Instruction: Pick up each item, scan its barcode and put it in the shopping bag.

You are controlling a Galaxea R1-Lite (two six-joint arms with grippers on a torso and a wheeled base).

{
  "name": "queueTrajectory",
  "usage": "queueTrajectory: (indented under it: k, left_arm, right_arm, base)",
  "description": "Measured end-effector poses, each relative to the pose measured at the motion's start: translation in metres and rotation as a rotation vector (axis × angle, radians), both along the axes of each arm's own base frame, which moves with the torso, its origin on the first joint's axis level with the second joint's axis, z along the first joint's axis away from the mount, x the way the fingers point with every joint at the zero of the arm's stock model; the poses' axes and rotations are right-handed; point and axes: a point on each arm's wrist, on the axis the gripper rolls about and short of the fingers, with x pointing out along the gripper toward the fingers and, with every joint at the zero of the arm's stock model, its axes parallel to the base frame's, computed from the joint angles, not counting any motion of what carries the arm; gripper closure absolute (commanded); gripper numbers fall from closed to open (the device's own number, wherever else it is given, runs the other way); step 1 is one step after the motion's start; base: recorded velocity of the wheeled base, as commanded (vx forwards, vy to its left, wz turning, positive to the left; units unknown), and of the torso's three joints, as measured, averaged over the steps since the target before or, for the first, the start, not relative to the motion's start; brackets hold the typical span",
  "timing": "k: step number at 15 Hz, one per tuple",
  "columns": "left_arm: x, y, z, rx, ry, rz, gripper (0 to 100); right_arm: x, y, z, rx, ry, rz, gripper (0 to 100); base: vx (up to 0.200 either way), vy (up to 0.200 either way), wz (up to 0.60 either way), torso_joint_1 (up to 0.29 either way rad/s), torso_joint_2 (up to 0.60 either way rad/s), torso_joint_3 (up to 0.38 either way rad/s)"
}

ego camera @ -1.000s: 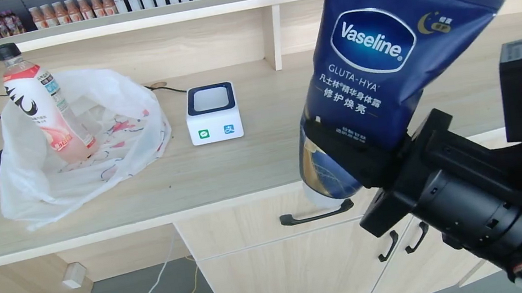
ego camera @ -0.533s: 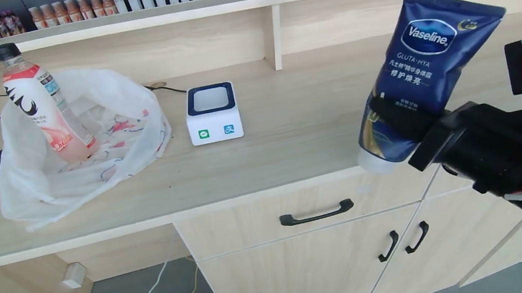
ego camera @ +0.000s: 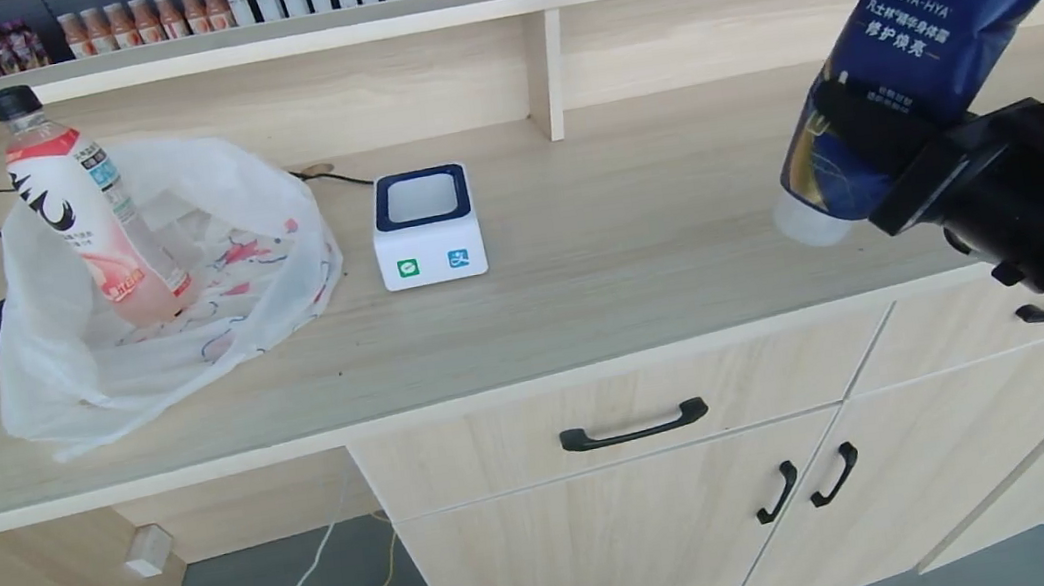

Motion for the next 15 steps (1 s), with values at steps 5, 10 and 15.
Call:
queueTrajectory:
  k: [5, 10, 15]
  left_arm:
    - [0.0, 0.0, 0.0, -0.004, 0.002, 0.001, 0]
    - [0.0, 0.0, 0.0, -0.003, 0.001, 0.001, 0]
    - [0.0, 0.0, 0.0, -0.005, 0.002, 0.001, 0]
  right_arm:
    - [0.005, 0.0, 0.017, 0.032, -0.092, -0.014, 100]
    - [0.007, -0.005, 0.017, 0.038, -0.089, -0.032, 100]
    - [0.006, -0.008, 0.016, 0.042, -0.09, -0.038, 100]
  base:
    - [0.0, 0.12, 0.0, 0.0, 0.0, 0.0]
    - [0.0, 0.2, 0.0, 0.003, 0.01, 0.003]
    - [0.0, 0.2, 0.0, 0.002, 0.0, 0.001]
